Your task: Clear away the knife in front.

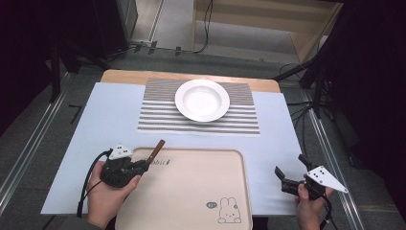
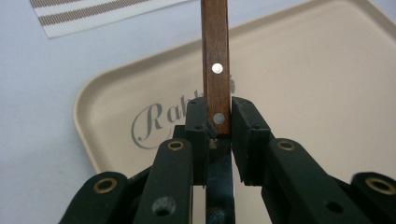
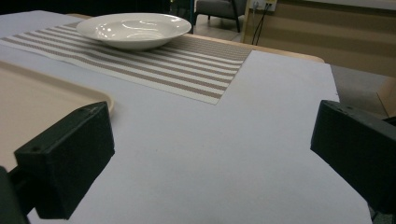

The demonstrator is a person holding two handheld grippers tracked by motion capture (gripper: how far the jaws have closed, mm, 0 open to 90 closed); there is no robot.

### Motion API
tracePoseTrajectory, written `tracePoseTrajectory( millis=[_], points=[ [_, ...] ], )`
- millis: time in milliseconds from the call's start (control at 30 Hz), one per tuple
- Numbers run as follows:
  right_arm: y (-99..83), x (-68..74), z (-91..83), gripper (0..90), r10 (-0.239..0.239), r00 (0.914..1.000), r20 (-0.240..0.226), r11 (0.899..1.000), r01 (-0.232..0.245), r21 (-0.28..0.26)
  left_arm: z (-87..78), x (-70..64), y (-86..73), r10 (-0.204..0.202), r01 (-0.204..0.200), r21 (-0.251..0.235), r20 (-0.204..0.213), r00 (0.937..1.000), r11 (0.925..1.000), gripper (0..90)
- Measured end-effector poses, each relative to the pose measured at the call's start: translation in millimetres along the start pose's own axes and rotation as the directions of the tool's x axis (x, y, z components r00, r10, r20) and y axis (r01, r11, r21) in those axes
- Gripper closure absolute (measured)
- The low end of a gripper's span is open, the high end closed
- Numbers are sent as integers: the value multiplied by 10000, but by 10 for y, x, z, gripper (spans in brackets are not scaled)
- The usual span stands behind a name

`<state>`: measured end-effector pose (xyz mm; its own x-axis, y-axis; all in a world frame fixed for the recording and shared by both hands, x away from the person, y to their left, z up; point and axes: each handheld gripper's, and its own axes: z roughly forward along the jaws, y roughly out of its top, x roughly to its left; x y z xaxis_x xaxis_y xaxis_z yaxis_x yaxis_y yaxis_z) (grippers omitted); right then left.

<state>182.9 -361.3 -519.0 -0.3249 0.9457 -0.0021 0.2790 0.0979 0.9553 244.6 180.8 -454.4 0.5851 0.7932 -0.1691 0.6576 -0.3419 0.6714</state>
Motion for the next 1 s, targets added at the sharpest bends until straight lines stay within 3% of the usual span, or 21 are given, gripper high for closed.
tracePoseTrajectory(
  millis=[600, 1000],
  points=[
    [0, -3, -1, 0, -40, 10000, -46, 10000, 40, -21, 68, -39, -299, -376, 377, 247, -21, 9993, 9990, 773],
    [-2, -1, -7, 0, 40, 10000, -50, 10000, -40, -29, 114, -75, -369, -216, 231, 409, -371, 9991, 9989, 771]
  ],
)
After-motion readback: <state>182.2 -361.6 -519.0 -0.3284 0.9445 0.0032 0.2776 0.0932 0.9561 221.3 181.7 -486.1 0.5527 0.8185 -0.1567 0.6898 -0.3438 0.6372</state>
